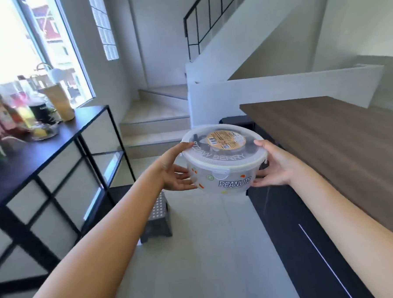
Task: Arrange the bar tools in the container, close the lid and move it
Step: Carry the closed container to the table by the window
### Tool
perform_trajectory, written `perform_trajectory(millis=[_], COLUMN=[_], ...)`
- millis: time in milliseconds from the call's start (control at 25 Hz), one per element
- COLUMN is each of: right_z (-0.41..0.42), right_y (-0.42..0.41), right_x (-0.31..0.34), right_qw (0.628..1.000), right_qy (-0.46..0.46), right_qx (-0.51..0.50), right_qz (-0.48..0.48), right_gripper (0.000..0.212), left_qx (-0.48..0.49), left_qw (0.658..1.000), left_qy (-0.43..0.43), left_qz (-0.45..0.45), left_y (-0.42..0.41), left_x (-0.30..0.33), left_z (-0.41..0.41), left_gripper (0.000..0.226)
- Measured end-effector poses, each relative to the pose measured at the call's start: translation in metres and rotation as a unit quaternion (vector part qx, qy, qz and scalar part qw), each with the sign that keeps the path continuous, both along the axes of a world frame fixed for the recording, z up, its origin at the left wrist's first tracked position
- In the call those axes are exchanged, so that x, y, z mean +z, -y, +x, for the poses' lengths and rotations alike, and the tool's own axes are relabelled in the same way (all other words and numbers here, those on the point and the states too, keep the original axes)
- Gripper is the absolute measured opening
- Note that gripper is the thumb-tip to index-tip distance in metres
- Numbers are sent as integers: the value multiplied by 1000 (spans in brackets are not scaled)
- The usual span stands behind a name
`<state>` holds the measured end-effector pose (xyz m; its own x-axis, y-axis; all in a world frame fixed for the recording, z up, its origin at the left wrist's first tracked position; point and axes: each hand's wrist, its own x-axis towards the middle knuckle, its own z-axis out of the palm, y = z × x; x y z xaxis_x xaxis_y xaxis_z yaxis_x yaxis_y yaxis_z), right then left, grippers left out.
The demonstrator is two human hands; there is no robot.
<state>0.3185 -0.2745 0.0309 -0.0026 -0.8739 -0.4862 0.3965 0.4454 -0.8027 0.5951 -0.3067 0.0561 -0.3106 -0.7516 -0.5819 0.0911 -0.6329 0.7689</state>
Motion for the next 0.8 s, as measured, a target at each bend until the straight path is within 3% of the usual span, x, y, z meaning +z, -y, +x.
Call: perform_trajectory(millis=[200,360,720,800], right_z=[126,223,413,450], right_y=[74,115,121,108], right_x=[-4,-4,16,22], right_qw=[987,961,855,824], right_qy=[-19,-35,-34,-37], right_qx=[160,274,515,563], right_qz=[1,-15,-44,-52], right_gripper=[62,55,43,51], left_qx=[140,252,499,549], left_qw=[990,968,866,835], left_qy=[-3,-14,-16,-16], left_qz=[5,5,-11,-24], left_y=[-9,-37,-136,-166], left_x=[-3,-5,5,10], left_z=[122,198,295,306], left_gripper=[100,86,91,91])
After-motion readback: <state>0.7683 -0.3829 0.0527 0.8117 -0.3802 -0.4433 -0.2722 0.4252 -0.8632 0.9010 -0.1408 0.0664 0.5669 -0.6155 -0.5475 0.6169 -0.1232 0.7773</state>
